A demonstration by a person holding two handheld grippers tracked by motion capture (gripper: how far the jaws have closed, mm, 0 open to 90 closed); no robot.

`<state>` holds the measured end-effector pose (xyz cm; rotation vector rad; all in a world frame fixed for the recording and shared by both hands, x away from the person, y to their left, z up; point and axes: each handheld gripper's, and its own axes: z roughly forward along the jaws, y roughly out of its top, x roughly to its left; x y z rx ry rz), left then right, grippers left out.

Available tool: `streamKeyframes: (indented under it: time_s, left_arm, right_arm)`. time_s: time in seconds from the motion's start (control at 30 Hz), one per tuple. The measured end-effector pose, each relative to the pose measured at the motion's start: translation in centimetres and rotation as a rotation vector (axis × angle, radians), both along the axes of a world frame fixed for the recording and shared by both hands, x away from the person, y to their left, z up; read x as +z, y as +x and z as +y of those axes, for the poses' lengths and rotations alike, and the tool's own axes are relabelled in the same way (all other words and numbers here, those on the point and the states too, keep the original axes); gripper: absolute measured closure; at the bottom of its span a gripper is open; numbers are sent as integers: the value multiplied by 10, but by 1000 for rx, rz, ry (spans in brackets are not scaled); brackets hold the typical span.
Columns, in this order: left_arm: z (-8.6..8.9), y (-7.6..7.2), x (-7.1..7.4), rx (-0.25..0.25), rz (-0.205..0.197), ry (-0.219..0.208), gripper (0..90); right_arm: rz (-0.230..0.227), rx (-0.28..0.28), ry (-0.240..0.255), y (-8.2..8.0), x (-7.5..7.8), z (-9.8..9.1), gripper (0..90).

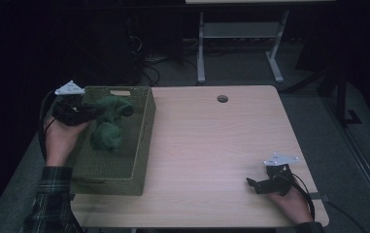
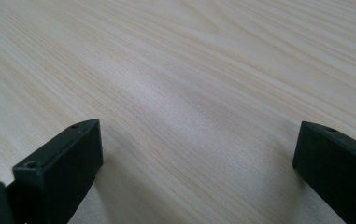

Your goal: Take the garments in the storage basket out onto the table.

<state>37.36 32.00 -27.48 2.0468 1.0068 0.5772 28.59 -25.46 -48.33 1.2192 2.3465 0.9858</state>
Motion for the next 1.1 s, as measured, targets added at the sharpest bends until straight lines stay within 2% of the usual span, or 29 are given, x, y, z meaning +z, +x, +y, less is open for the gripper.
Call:
streamKeyframes:
  time_s: [0.3, 0.43, 0.87, 1.1]
  left_arm:
    - [-16, 3, 14, -68, -12, -30, 851]
    - [-20, 2, 22, -98, -19, -89, 851]
    - [-51, 3, 33, -201, -23, -187, 852]
    - [-75, 1, 36, -246, -29, -195, 852]
  right_arm:
    - [0, -2, 0, 0, 0, 0, 10]
    - [0, -3, 0, 0, 0, 0, 10]
    - [0, -3, 0, 0, 0, 0, 10]
    - [1, -3, 0, 0, 0, 0, 10]
